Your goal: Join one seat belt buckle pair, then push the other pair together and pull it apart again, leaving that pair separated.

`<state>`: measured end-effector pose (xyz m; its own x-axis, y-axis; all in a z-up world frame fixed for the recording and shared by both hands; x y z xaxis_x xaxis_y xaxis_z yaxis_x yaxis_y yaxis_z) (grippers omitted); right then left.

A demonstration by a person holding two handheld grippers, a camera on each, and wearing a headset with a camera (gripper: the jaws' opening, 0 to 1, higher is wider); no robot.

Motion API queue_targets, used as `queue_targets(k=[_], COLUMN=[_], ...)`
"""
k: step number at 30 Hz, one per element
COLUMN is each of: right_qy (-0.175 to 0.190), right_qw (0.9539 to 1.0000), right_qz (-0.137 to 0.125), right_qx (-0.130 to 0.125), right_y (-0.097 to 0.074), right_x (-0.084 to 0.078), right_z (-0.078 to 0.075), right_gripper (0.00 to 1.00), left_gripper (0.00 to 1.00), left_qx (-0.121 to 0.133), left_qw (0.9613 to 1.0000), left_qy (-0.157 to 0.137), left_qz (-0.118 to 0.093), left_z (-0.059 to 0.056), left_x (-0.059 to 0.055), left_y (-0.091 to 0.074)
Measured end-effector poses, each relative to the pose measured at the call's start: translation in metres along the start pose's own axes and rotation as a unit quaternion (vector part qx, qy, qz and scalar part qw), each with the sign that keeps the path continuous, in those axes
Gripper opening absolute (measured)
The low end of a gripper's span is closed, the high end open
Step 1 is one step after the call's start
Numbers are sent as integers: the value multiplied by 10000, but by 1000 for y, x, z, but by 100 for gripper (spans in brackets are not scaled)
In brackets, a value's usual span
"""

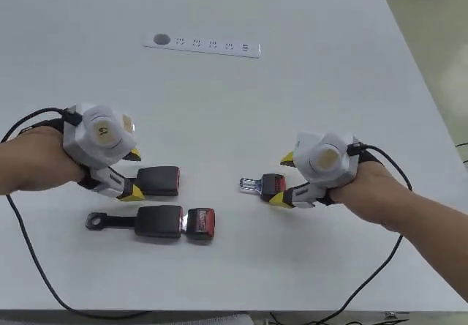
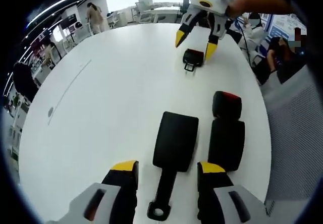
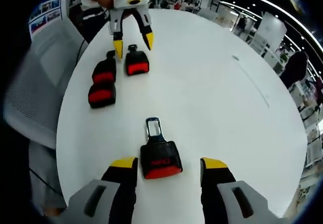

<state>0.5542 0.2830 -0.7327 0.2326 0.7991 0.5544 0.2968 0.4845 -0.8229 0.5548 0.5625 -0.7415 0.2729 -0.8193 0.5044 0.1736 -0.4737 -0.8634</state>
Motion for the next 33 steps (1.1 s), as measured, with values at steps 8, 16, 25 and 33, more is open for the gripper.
queue_targets(k=[8,16,25,33], right_qy=[441,986,1831,1912], right_qw=[9972,9897,9716,9681], right_qz=[-486,-812,-1067,-1086], right_qx=[-364,-652,-1049,-1199], right_y=[-15,-31,-52,-58], right_x=[18,25,12,2], right_z=[36,69,73,79], right_gripper=[61,71,87,99], left_gripper=[55,64,79,97], left_qx=[641,1085,1639,1828], left_qw=[9950,9860,9608,9486], left_qy=[-567,-1046,-1964,-2325], left_qz=[-522,-713,-1072,-1128], left_z=[-23,-55,-74,-82], left_x=[-15,-50,-81,-89], left_y=[-37,-62,-82,-82])
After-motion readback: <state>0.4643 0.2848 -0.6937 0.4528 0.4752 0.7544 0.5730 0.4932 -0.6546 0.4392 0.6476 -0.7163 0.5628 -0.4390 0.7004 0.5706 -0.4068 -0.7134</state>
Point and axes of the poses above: the centre of the closed fingertips' face, and the gripper's own axes: y roughly forward along the fingers, z roughly to its left, x roughly out of its top, the point moved 4 cm from there along -y, roughly backward along the fingers
